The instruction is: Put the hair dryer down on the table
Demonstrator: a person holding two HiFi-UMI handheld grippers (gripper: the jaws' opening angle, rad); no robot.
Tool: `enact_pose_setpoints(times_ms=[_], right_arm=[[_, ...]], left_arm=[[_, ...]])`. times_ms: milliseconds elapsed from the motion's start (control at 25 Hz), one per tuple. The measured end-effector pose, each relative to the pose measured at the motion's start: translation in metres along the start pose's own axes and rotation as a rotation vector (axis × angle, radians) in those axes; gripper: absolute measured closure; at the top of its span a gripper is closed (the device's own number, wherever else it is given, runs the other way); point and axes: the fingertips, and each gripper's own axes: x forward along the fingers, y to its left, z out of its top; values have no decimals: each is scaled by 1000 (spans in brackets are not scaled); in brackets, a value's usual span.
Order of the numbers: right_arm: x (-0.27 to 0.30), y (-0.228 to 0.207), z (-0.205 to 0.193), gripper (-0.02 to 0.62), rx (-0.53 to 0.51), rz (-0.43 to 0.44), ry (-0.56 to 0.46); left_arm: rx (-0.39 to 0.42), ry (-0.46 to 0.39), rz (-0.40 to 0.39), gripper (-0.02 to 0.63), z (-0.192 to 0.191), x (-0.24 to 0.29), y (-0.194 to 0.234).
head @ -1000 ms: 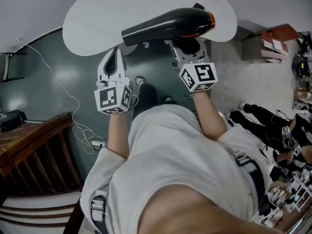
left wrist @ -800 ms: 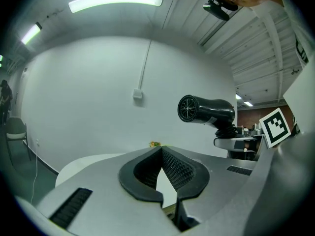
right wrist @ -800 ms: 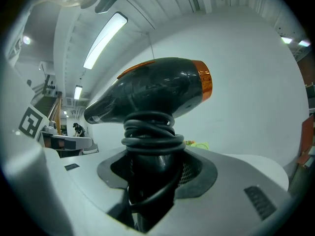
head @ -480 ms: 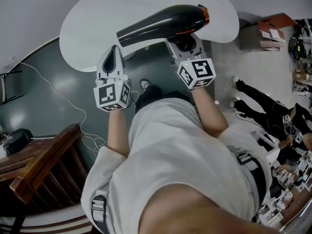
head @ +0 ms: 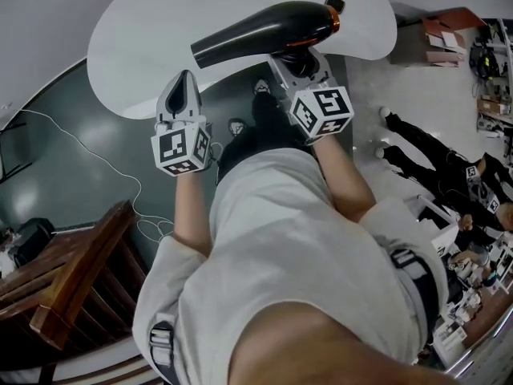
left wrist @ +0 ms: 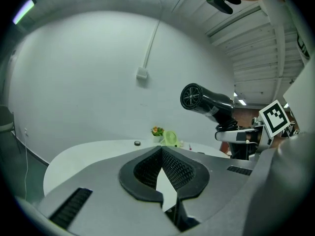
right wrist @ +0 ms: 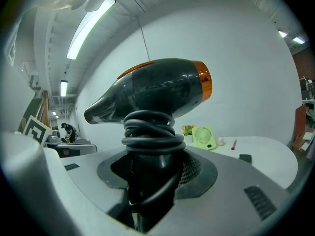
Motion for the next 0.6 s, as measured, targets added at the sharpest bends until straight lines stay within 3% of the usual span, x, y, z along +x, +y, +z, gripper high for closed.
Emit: enact_pose_setpoints(times_ms=[600], right_arm=[[75, -16, -57, 388, 156, 79, 130]], left_arm=[[-31, 122, 56, 589, -43, 37, 36]])
